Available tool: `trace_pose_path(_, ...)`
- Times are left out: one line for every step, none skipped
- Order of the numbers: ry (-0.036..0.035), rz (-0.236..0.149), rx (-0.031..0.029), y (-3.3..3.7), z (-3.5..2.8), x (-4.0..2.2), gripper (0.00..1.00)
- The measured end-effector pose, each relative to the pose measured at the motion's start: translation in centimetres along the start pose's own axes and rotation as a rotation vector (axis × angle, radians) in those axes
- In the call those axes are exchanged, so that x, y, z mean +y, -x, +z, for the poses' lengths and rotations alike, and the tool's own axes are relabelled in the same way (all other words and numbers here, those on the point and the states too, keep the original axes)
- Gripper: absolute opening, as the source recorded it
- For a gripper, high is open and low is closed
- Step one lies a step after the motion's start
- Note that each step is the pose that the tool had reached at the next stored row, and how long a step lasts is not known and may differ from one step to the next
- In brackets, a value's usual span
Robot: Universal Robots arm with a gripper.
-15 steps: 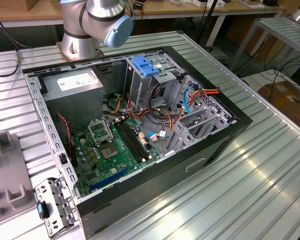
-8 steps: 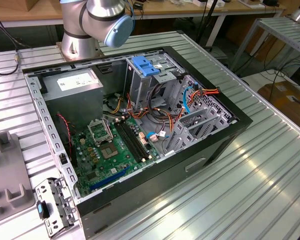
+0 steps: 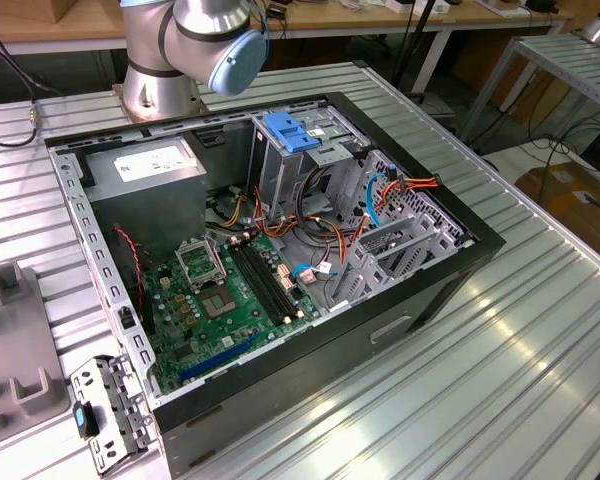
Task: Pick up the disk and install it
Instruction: 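Pick up the disk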
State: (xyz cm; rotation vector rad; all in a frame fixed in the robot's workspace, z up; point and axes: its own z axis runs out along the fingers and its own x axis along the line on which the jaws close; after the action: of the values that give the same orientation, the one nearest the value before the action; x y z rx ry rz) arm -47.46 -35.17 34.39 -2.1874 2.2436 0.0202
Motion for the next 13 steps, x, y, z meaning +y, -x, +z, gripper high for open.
trace_pose_path(-0.0001,0.000,0.0000,0.00,-0.17,0.00,0.37)
trace_pose_path(-0.0001,0.000,0.0000,0.00,-0.36,0.00,0.37)
trace_pose_path(-0.0001,0.000,0.0000,0.01,-0.50,0.00,0.37)
trace_pose_path(-0.0001,0.000,0.0000,0.01,-0.65,0.00,0.37)
trace_pose_path(0.0000,0.000,0.0000,0.01,-0.80,0.00,0.37)
trace_pose_path(0.0000,0.000,0.0000,0.01,-0.95,0.00,0.37)
trace_pose_path(-0.0001,0.000,0.0000,0.02,-1.11,0.01,0.37)
trace_pose_path(-0.0001,0.000,0.0000,0.02,-1.26,0.01,0.37)
trace_pose_path(-0.0001,0.000,0.0000,0.02,-1.42,0.01,0.37)
trace_pose_path(-0.0001,0.000,0.0000,0.02,-1.58,0.01,0.37)
trace_pose_path(-0.0001,0.000,0.0000,0.02,-1.73,0.01,0.37)
trace_pose_path(-0.0001,0.000,0.0000,0.03,-2.01,0.01,0.37)
trace_pose_path(-0.0001,0.000,0.0000,0.03,-2.23,0.01,0.37)
